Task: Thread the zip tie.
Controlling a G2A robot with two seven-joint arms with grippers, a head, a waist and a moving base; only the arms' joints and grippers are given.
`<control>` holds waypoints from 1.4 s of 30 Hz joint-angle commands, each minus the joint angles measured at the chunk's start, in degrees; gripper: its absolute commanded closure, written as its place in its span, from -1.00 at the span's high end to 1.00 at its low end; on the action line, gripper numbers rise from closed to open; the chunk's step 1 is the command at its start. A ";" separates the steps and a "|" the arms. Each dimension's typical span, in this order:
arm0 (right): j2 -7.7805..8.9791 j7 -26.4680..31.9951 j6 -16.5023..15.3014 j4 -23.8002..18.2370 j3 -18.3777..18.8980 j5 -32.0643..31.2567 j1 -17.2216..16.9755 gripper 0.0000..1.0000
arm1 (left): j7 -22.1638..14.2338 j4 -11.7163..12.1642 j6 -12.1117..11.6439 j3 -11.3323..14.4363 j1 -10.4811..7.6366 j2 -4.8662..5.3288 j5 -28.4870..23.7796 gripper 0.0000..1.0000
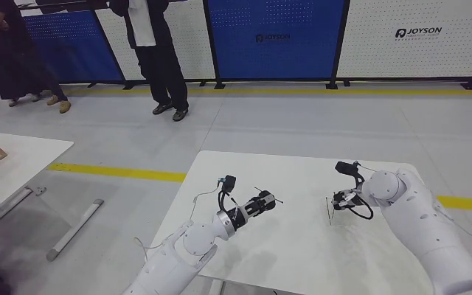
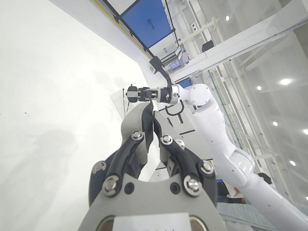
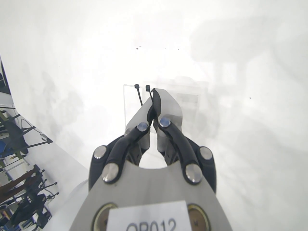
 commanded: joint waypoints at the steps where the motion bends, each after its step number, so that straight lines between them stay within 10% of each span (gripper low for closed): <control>1: 0.00 0.00 0.00 0.00 0.00 0.00 0.00 -1.00 | 0.00 0.00 0.00 0.00 0.00 0.00 0.00 -1.00; 18: 5.65 -0.85 -2.41 -12.48 9.03 -0.68 -7.65 -1.00 | 0.00 0.00 0.00 0.00 0.00 0.00 0.00 -1.00; 33: 6.41 -4.55 -3.79 -14.46 10.90 -0.79 -9.48 -1.00 | 0.00 0.00 0.00 0.00 0.00 0.00 0.00 -1.00; 42: 11.19 -13.96 -7.83 -29.62 22.89 -2.31 -21.08 -1.00 | 0.00 0.00 0.00 0.00 0.00 0.00 0.00 -1.00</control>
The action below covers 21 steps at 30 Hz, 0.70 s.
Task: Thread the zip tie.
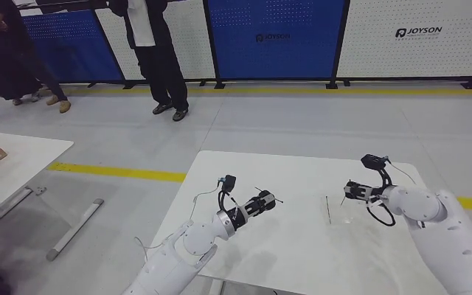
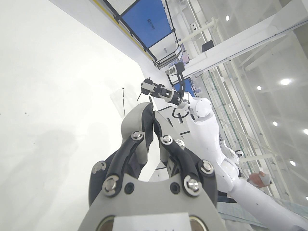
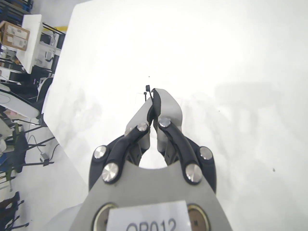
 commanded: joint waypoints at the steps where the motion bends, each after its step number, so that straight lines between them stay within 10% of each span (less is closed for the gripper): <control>1: 0.99 -2.82 -1.38 -5.35 3.08 -0.37 -4.39 -1.00 | 0.00 0.00 0.00 0.00 0.00 0.00 0.00 -1.00; 21: 1.12 -6.44 -1.69 -7.06 4.58 1.59 -6.26 -1.00 | 0.00 0.00 0.00 0.00 0.00 0.00 0.00 -1.00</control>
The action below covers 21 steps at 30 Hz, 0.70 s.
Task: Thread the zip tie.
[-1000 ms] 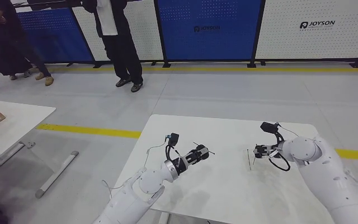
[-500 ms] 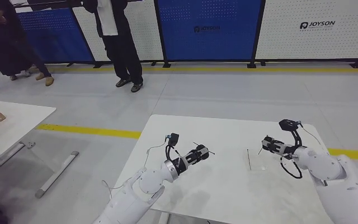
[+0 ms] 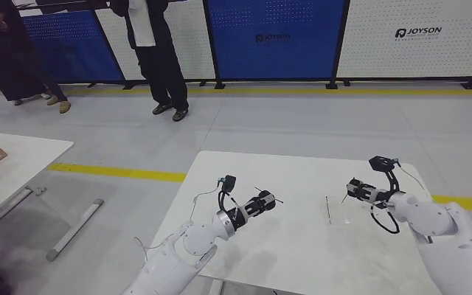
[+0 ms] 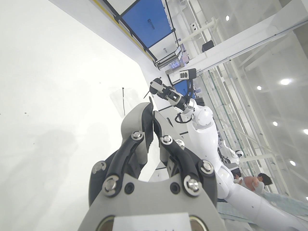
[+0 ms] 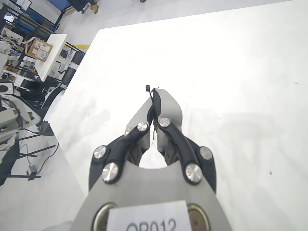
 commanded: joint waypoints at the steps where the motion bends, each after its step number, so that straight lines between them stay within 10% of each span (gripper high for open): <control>1: 0.09 -3.48 -0.46 -0.97 1.21 1.87 -1.35 -1.00 | 0.00 0.00 0.00 0.00 0.00 0.00 0.00 -1.00; 10: 0.90 -16.78 -0.76 -13.73 6.64 3.85 -14.04 -1.00 | 0.00 0.00 0.00 0.00 0.00 0.00 0.00 -1.00; 21: 0.88 -17.09 -0.56 -14.10 6.52 3.67 -14.41 -1.00 | 0.00 0.00 0.00 0.00 0.00 0.00 0.00 -1.00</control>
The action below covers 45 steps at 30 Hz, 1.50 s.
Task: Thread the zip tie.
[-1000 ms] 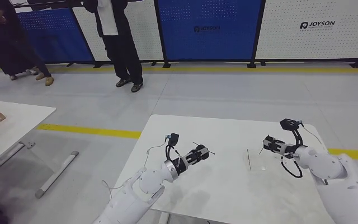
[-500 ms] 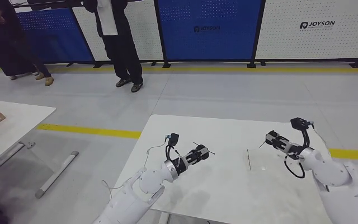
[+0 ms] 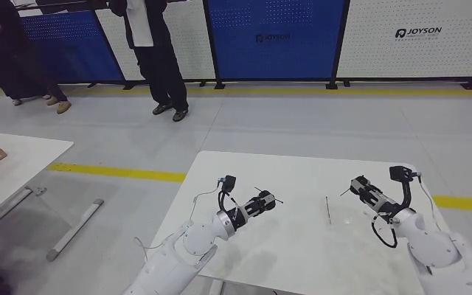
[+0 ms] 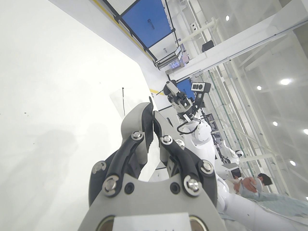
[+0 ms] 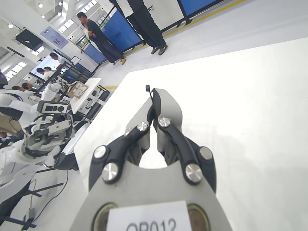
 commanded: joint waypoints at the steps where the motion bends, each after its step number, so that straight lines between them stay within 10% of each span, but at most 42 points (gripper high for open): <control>1: 0.00 0.00 0.00 0.00 0.00 0.00 0.00 -1.00 | 0.44 -0.12 0.17 0.05 -0.02 -0.03 0.17 -1.00; 11: 0.00 0.00 0.00 0.00 0.00 0.00 0.00 -1.00 | 7.56 1.17 6.56 5.70 -3.78 -1.67 6.91 -1.00; 22: -0.44 -3.74 0.90 -2.30 -0.94 1.66 -2.62 -1.00 | 7.61 1.43 6.58 5.85 -4.08 -1.76 6.84 -1.00; 29: -1.86 -14.91 7.25 -7.67 -5.66 -1.34 -7.24 -1.00 | 7.61 1.43 6.58 5.85 -4.08 -1.76 6.84 -1.00; 45: -2.05 -15.27 8.80 -8.16 -6.18 -1.80 -7.35 -1.00 | 7.61 1.43 6.58 5.85 -4.08 -1.76 6.84 -1.00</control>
